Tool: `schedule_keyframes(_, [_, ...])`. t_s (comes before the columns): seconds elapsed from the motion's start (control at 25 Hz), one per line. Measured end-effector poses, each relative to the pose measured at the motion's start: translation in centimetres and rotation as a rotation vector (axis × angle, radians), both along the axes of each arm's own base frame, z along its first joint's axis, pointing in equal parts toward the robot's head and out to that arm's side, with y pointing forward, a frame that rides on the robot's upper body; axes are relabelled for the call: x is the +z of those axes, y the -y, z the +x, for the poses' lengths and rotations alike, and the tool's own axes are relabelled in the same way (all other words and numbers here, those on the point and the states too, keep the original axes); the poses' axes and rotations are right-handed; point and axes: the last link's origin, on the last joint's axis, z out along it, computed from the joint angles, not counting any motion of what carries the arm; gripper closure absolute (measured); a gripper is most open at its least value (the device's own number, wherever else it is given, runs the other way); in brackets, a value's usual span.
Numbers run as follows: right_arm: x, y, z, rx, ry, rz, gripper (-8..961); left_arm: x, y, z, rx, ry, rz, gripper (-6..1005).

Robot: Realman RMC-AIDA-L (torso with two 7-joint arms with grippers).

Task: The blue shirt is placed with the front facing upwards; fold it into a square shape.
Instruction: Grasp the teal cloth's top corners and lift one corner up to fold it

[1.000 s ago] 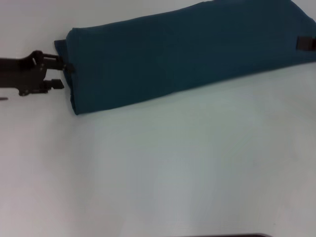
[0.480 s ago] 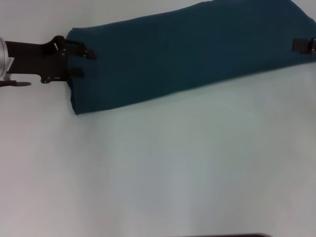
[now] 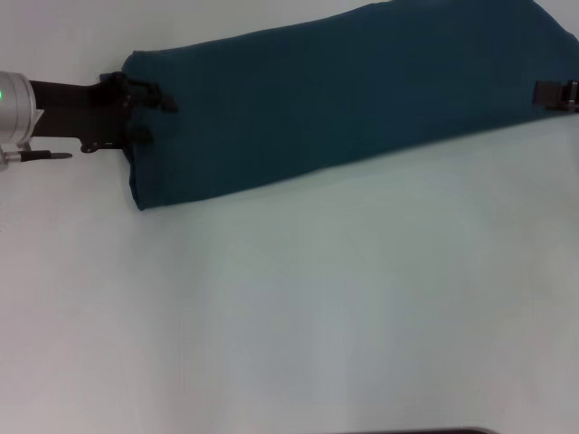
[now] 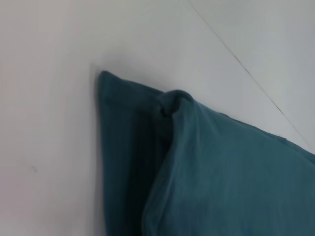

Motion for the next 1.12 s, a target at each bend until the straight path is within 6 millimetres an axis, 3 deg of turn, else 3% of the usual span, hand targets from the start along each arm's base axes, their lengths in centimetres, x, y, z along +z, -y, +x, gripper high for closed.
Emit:
schedule_keyframes(0.6, [-0.1, -0.1, -0.1, -0.004, -0.007, -0.005, 52, -1.9, 0.2, -0.6, 0.004, -0.055, -0.03, 418])
schedule_keyframes(1.12, [-0.1, -0.1, -0.2, -0.01, -0.019, -0.013, 52, 0.1, -0.7, 0.3, -0.032, -0.063, 0.016, 417])
